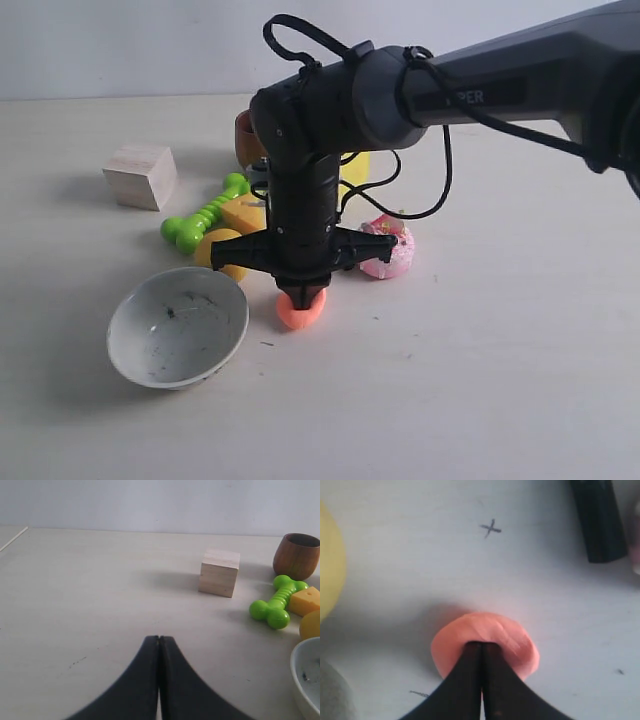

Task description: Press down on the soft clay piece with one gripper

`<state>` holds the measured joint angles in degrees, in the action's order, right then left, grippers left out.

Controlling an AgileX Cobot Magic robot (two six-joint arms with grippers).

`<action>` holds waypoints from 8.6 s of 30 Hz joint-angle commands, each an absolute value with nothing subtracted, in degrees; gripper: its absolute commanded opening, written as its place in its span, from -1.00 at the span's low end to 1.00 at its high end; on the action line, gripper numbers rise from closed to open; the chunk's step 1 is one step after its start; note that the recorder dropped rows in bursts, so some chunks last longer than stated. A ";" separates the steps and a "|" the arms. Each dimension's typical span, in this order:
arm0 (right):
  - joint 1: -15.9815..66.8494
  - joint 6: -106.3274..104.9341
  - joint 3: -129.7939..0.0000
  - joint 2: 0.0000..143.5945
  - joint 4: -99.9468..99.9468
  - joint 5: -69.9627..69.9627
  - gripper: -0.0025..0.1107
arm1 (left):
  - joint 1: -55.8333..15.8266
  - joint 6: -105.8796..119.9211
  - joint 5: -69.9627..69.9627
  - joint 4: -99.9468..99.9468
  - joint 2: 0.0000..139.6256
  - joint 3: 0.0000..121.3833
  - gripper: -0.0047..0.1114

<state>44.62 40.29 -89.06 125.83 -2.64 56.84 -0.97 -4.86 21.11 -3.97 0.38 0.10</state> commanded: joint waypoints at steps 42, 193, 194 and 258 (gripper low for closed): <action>44.67 41.58 -88.97 126.04 -0.46 60.72 -0.36 | -1.27 -4.62 20.49 -3.84 0.00 0.00 -0.92; -7.68 4.02 0.00 0.66 2.11 14.42 -0.96 | -1.27 -4.62 20.49 -3.84 0.00 0.00 -0.92; -7.68 4.02 0.00 0.15 2.11 15.30 -0.96 | -1.27 -4.62 20.49 -3.84 0.00 0.00 -0.92; -7.68 -2.34 0.00 0.00 0.00 19.49 -0.96 | -1.27 -4.62 20.49 -3.84 0.00 0.00 -0.92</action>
<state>-7.45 -2.04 -0.28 0.36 0.00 19.83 -0.97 -4.86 21.11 -3.97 0.38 0.10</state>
